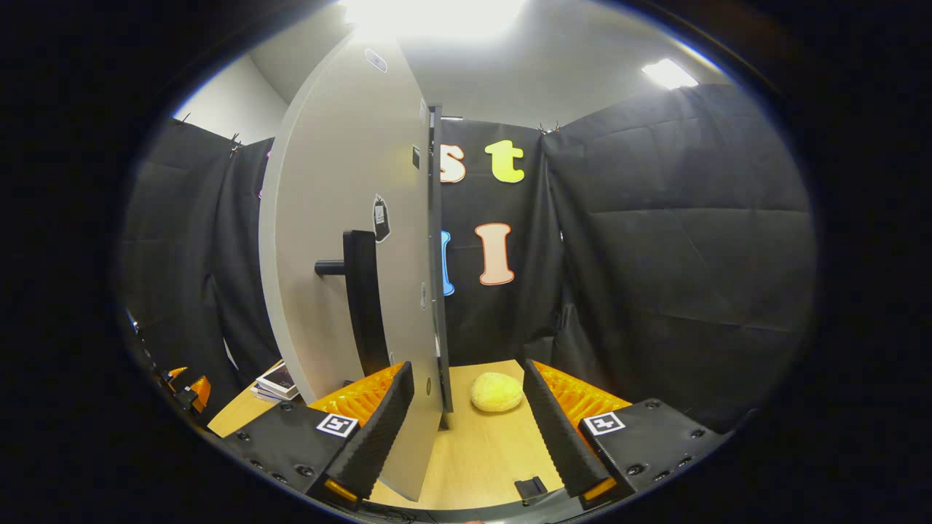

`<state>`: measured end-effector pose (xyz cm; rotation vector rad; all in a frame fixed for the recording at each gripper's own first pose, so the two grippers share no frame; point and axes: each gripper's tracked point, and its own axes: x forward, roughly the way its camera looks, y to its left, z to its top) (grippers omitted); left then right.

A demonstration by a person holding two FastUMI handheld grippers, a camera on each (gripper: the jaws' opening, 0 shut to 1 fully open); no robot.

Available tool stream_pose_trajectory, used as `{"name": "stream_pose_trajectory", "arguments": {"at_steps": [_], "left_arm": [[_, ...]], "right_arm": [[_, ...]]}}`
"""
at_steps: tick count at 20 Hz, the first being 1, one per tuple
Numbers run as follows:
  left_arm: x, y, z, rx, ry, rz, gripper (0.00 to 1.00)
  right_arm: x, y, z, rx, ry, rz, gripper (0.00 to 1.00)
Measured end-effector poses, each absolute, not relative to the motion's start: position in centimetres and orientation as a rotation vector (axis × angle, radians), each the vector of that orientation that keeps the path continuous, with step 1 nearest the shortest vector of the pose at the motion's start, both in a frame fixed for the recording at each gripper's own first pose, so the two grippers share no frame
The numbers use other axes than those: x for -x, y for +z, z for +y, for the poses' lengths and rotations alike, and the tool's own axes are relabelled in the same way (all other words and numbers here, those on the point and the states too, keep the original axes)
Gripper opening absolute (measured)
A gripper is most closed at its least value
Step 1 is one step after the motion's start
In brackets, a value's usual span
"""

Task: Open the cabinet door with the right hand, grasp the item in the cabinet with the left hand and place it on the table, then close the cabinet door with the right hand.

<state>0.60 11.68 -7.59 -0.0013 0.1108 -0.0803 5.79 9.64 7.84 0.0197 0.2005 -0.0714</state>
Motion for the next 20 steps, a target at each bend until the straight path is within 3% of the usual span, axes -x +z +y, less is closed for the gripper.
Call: {"name": "stream_pose_trajectory", "arguments": {"at_steps": [20], "left_arm": [[3.5, -9.1, 22.5, -0.016, 0.028, 0.123, 0.76]], "right_arm": [[-8.9, 7.6, 22.3, -0.029, 0.126, 0.206, 0.96]]}}
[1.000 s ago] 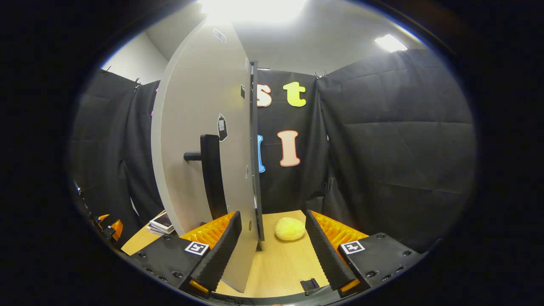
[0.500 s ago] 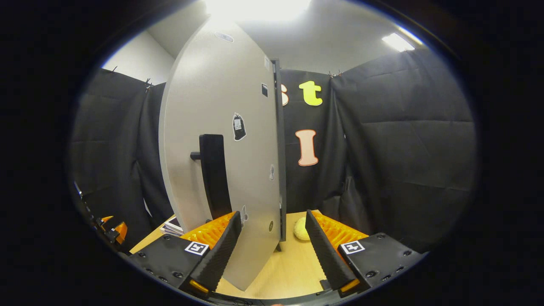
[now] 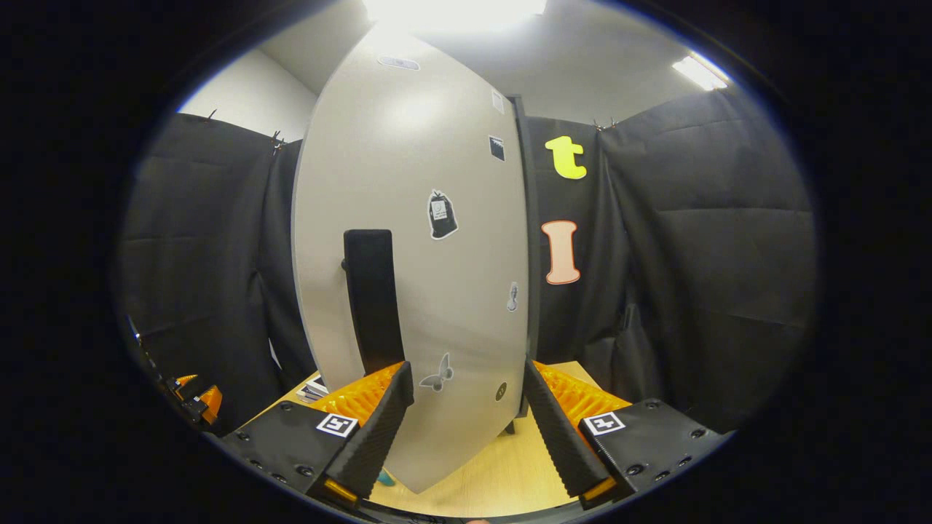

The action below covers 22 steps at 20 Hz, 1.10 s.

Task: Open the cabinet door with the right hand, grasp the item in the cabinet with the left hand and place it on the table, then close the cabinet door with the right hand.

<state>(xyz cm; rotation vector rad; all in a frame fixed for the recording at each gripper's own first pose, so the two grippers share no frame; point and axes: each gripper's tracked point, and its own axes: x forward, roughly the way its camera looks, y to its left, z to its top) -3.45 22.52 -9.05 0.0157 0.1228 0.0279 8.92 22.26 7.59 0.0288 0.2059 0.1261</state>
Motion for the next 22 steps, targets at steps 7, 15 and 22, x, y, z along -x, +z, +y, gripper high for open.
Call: {"name": "stream_pose_trajectory", "arguments": {"at_steps": [7, 15, 22], "left_arm": [[4.5, -9.4, 25.4, -0.008, 0.076, 0.132, 0.75], [3.3, -8.5, 23.6, 0.006, 0.081, 0.126, 0.76], [1.8, -5.8, 16.5, 0.008, 0.042, 0.107, 0.76]], "right_arm": [[-11.0, 7.0, 26.5, -0.013, 0.225, 0.207, 0.96], [-10.6, 6.9, 25.5, -0.023, 0.238, 0.201, 0.92], [-12.1, 6.9, 20.5, -0.041, 0.241, 0.177, 0.96]]}}
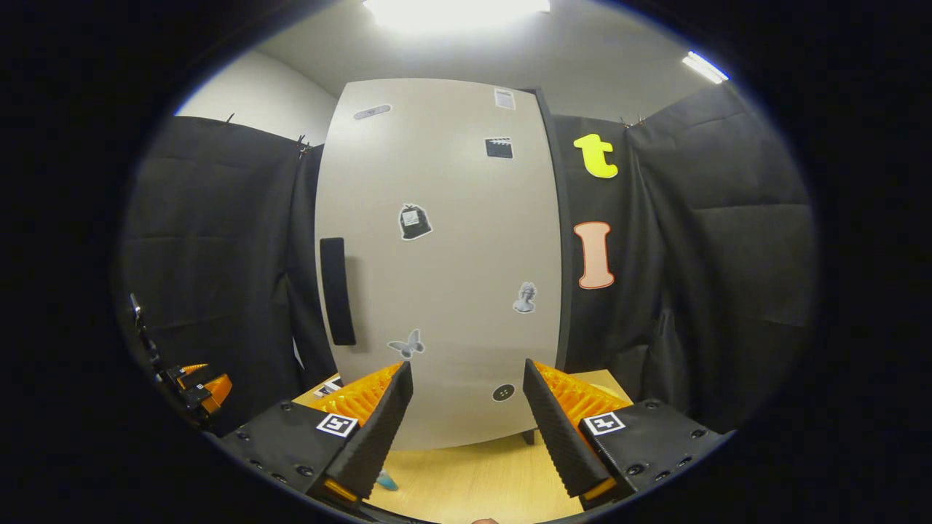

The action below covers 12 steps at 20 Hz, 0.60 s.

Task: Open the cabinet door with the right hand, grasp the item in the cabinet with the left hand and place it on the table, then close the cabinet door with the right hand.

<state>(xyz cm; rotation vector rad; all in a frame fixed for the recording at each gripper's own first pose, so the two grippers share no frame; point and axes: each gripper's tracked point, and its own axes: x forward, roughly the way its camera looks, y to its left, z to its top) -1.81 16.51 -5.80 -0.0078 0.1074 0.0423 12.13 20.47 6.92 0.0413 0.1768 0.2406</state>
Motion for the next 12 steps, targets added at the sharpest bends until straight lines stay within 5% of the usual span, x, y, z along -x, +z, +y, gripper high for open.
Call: {"name": "stream_pose_trajectory", "arguments": {"at_steps": [12], "left_arm": [[0.7, -0.2, 4.8, 0.030, -0.012, 0.068, 0.75]], "right_arm": [[-12.4, 7.1, 9.5, -0.057, 0.179, 0.134, 0.97]]}}
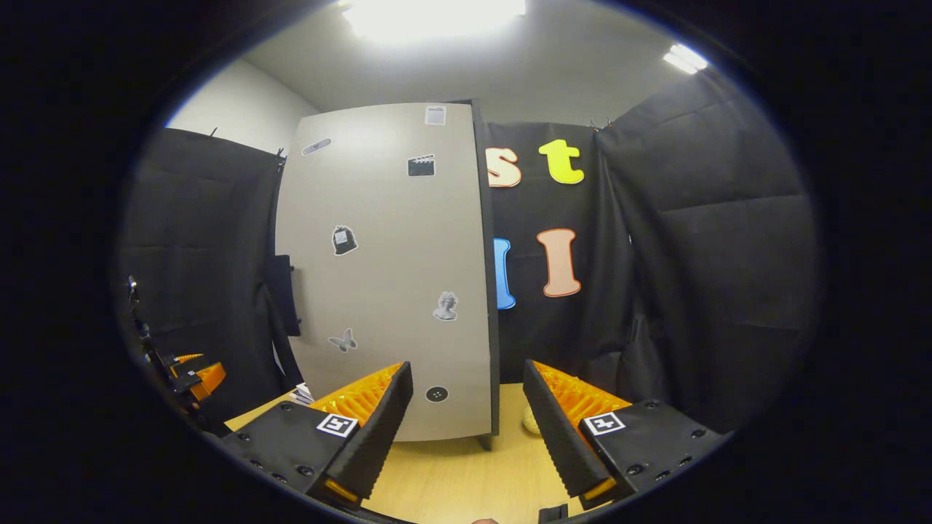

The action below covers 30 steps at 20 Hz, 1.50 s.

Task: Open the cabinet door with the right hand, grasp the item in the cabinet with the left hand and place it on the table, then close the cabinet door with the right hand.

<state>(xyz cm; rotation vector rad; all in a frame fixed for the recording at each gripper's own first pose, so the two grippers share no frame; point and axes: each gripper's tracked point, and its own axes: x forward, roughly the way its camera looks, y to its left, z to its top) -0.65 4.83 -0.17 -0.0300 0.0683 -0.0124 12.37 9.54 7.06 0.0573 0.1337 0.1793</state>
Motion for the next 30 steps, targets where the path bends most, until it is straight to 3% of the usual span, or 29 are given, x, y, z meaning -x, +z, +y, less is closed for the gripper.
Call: {"name": "stream_pose_trajectory", "arguments": {"at_steps": [2, 3, 4, 5, 6, 7, 8, 10, 12, 13, 14, 15, 18, 19, 26, 27, 30], "left_arm": [[0.6, 0.8, 3.1, 0.028, -0.024, 0.055, 0.75], [0.7, 1.0, 2.2, 0.027, -0.030, 0.052, 0.75], [0.6, 1.2, 1.4, 0.026, -0.037, 0.051, 0.75], [0.7, 1.4, 0.7, 0.022, -0.043, 0.050, 0.75], [0.8, 1.8, 0.1, 0.019, -0.048, 0.046, 0.75], [0.8, 2.1, -0.4, 0.015, -0.053, 0.040, 0.75], [0.9, 2.4, -1.0, 0.011, -0.056, 0.037, 0.75], [0.8, 2.7, -1.6, 0.007, -0.059, 0.032, 0.75], [0.7, 2.8, -1.8, 0.008, -0.058, 0.031, 0.75], [0.7, 2.8, -1.8, 0.010, -0.056, 0.031, 0.75], [0.7, 2.8, -1.8, 0.010, -0.054, 0.032, 0.75], [0.8, 2.8, -1.8, 0.008, -0.052, 0.032, 0.75], [0.8, 3.1, -1.7, 0.001, -0.045, 0.026, 0.75], [0.9, 3.3, -1.6, 0.001, -0.044, 0.022, 0.75], [0.8, 3.4, -1.0, -0.003, -0.031, 0.014, 0.75], [0.7, 3.4, -0.9, -0.002, -0.030, 0.014, 0.75], [0.7, 3.2, -0.9, 0.000, -0.032, 0.018, 0.75]], "right_arm": [[-12.2, 6.9, 7.8, -0.059, 0.162, 0.126, 0.97], [-12.2, 6.8, 7.0, -0.062, 0.156, 0.120, 0.92], [-12.1, 6.7, 6.4, -0.062, 0.153, 0.113, 0.97], [-12.2, 6.5, 5.6, -0.059, 0.146, 0.102, 0.92], [-12.3, 6.1, 4.9, -0.051, 0.134, 0.094, 0.97], [-12.4, 5.7, 4.1, -0.041, 0.121, 0.090, 0.92], [-12.4, 5.2, 3.6, -0.032, 0.111, 0.089, 0.97], [-12.5, 4.4, 3.2, -0.023, 0.108, 0.093, 0.96], [-12.4, 4.0, 2.9, -0.023, 0.111, 0.085, 0.92], [-12.4, 3.9, 2.8, -0.026, 0.111, 0.078, 0.97], [-12.4, 3.8, 2.7, -0.031, 0.112, 0.075, 0.92], [-12.4, 3.7, 2.7, -0.037, 0.114, 0.074, 0.96], [-12.5, 3.6, 2.8, -0.042, 0.114, 0.074, 0.92], [-12.5, 3.6, 2.9, -0.044, 0.115, 0.073, 0.96], [-12.4, 3.6, 3.5, -0.051, 0.121, 0.071, 0.96], [-12.3, 3.6, 3.6, -0.051, 0.122, 0.071, 0.92], [-12.2, 3.7, 3.7, -0.052, 0.120, 0.071, 0.96]]}}
